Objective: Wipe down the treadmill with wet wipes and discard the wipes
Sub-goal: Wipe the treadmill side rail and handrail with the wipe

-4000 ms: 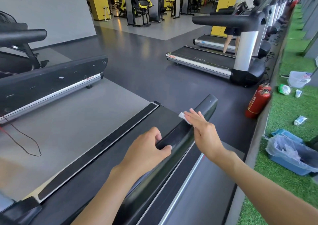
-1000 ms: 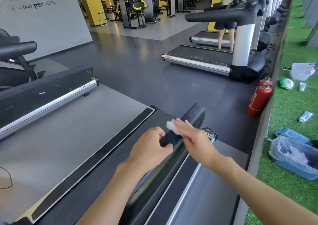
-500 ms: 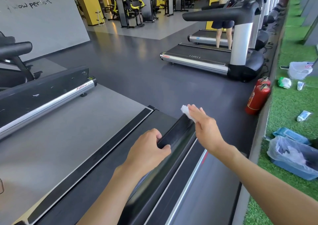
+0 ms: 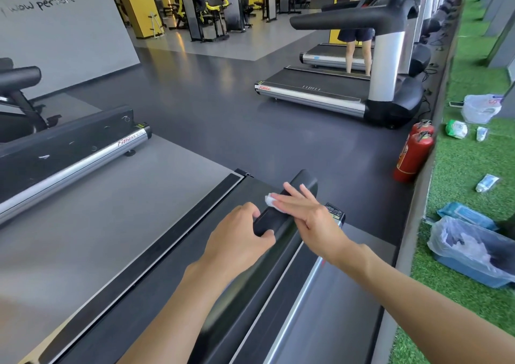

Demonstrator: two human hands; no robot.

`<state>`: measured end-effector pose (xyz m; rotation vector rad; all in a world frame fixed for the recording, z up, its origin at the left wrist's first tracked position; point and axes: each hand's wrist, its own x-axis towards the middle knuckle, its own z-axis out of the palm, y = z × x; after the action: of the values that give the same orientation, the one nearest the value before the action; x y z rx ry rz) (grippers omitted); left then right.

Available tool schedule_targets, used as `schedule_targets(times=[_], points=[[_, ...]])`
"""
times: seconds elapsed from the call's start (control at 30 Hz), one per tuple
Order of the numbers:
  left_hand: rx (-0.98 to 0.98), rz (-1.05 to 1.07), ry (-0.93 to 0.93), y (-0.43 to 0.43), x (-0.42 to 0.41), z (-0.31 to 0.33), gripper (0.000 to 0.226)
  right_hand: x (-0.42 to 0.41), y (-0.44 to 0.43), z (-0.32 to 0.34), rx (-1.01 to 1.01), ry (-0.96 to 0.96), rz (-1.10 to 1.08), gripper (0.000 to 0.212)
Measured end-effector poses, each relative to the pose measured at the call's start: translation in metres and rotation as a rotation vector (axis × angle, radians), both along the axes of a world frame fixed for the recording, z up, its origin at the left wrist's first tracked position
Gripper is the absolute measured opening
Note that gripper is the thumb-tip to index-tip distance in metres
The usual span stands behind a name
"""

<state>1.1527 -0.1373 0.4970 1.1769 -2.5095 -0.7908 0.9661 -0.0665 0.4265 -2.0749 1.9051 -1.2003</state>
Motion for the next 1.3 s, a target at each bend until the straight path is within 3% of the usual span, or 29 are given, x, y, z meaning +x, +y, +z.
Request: schedule_targets(times=[0.13,0.23,0.3,0.4,0.47,0.57,0.7,0.77,0.9,1.1,1.3], points=[[0.007,0.01,-0.016,0.001,0.001,0.0,0.021,-0.037,-0.018,0.003,0.012,0.021,-0.192,0.074],[-0.001,0.018,-0.026,0.003,0.0,0.0,0.022,-0.041,-0.017,0.012,0.005,-0.239,-0.36,0.062],[-0.005,0.007,-0.025,0.002,-0.003,0.002,0.021,-0.02,-0.008,0.021,-0.014,-0.321,-0.284,0.061],[-0.043,-0.041,-0.042,0.001,-0.011,0.005,0.022,0.011,0.005,0.024,-0.064,-0.074,-0.02,0.073],[-0.072,-0.05,-0.042,0.0,-0.016,0.004,0.025,0.012,0.006,0.022,-0.086,0.136,-0.005,0.078],[-0.083,-0.031,-0.045,-0.001,-0.02,0.003,0.021,-0.003,0.002,0.012,-0.065,0.273,0.012,0.083],[-0.052,-0.023,-0.046,-0.002,-0.02,0.001,0.016,-0.035,-0.01,-0.003,-0.018,0.331,-0.01,0.078],[-0.043,-0.019,-0.042,0.0,-0.02,0.001,0.015,-0.05,-0.017,0.001,0.03,0.367,-0.112,0.087],[-0.047,0.003,-0.039,0.002,-0.02,0.001,0.016,-0.057,-0.017,0.015,0.016,0.094,-0.362,0.082],[-0.06,0.008,-0.039,0.001,-0.021,0.001,0.022,0.0,0.015,-0.002,-0.071,0.047,-0.054,0.081],[-0.047,0.012,-0.045,0.003,-0.02,0.003,0.023,-0.029,0.003,0.005,-0.012,0.265,-0.146,0.096]])
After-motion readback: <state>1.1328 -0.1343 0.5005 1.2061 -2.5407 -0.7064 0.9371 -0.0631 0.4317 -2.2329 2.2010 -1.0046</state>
